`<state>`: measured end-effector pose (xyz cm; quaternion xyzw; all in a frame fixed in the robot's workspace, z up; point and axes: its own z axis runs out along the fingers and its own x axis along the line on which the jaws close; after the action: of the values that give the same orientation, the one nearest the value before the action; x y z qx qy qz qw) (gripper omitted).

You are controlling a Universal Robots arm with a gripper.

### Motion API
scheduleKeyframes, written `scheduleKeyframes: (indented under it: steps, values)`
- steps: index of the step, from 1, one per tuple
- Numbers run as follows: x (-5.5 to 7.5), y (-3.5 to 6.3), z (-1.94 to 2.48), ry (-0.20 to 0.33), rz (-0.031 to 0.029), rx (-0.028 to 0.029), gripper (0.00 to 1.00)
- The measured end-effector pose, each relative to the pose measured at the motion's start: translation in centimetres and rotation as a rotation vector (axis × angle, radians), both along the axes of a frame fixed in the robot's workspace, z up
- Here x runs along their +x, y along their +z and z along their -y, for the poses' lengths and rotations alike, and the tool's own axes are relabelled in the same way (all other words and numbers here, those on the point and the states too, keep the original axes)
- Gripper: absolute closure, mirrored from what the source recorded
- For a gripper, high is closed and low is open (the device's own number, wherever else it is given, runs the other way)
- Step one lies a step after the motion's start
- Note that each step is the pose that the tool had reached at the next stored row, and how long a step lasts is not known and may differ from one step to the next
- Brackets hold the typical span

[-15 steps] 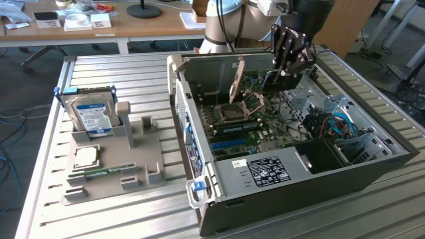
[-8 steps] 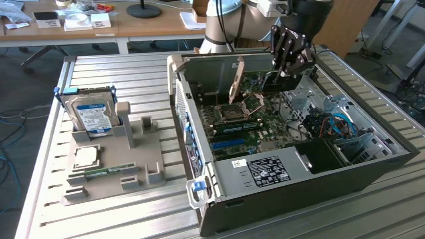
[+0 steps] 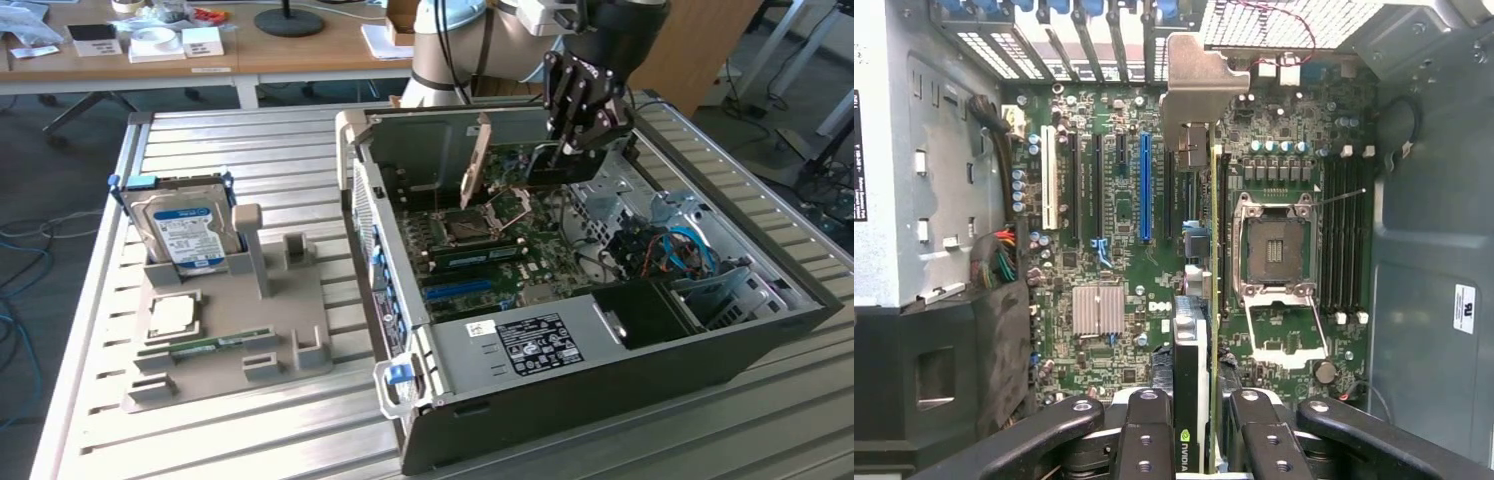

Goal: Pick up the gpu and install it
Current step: 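Insert the gpu into the slot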

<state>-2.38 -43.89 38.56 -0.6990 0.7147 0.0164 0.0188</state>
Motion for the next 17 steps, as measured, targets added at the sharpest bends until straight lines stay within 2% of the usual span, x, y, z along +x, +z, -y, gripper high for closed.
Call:
scheduleKeyframes:
  steps: [6,13,17]
  values:
    - [-0.01,-0.18,0.0,0.0,0.0001,0.0006,0.74]
    - [-0.13,-1.01,0.0,0.0,-0.0001,0.0006,0.74]
    - [-0.16,-1.03,0.0,0.0,-0.0001,0.003,0.74]
